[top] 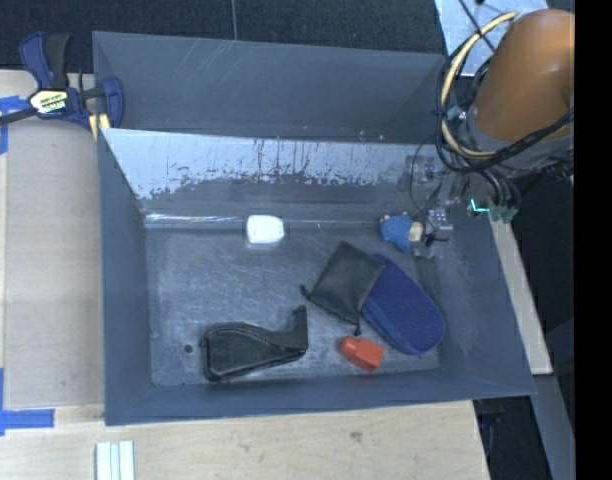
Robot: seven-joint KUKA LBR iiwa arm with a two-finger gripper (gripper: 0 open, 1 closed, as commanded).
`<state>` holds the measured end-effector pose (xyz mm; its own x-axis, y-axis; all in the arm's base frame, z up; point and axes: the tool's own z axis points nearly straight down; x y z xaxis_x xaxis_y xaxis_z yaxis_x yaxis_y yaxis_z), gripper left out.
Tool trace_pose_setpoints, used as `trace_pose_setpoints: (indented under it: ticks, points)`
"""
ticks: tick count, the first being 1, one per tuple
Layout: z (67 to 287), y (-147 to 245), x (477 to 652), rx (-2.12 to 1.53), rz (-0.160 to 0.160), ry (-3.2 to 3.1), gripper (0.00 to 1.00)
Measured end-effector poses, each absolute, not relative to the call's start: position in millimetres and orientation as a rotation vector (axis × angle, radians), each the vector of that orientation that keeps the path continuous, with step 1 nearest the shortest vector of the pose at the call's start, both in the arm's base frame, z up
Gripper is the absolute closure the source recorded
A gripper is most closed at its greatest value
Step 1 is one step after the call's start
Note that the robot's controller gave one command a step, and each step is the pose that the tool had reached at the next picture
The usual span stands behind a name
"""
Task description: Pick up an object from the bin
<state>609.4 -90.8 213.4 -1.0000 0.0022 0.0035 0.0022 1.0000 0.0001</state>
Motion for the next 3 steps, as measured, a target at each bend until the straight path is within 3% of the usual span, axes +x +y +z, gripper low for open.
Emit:
trace_pose_setpoints:
  ticks: [1, 2, 3]
  points:
    - [81.9, 5.6, 599.8, 0.113, -0.005, -3.135, 0.0]
    - [69.7, -48.0, 585.6, 0.218, 0.002, -3.135, 0.0]
    - [71.0, -45.5, 586.9, 0.224, 0.001, -3.138, 1.0]
